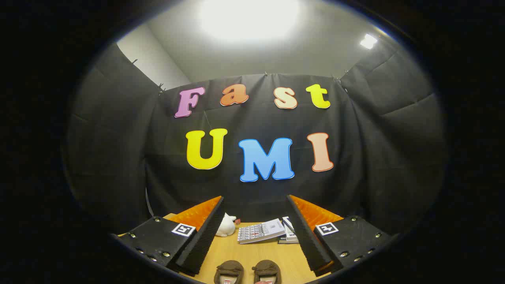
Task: Open the storage box then place both shoes into the box .Put the left shoe in first, then the right shoe, with the right side of both shoes facing outward in a uniform manner.
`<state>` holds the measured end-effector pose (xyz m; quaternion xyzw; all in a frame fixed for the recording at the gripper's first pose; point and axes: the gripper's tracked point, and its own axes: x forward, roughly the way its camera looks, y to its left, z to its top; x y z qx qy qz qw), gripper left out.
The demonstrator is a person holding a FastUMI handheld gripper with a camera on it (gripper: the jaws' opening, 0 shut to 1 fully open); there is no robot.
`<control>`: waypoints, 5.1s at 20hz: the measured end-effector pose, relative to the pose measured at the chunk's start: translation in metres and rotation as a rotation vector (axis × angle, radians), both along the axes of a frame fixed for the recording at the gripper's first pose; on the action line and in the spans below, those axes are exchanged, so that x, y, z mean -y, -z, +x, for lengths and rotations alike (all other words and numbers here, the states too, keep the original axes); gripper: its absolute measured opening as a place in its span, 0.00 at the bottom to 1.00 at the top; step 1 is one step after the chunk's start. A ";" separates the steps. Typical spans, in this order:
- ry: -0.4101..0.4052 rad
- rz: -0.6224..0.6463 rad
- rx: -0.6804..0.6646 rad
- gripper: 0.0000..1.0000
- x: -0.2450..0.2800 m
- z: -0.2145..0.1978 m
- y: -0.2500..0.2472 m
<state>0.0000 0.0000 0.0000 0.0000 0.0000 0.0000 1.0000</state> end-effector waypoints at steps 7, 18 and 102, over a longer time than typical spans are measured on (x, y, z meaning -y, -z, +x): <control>0.038 -0.023 -0.015 0.95 0.003 0.002 0.010; -0.008 -0.047 -0.025 0.95 -0.010 0.012 0.012; -0.508 1.381 -1.056 0.37 -0.232 -0.029 0.290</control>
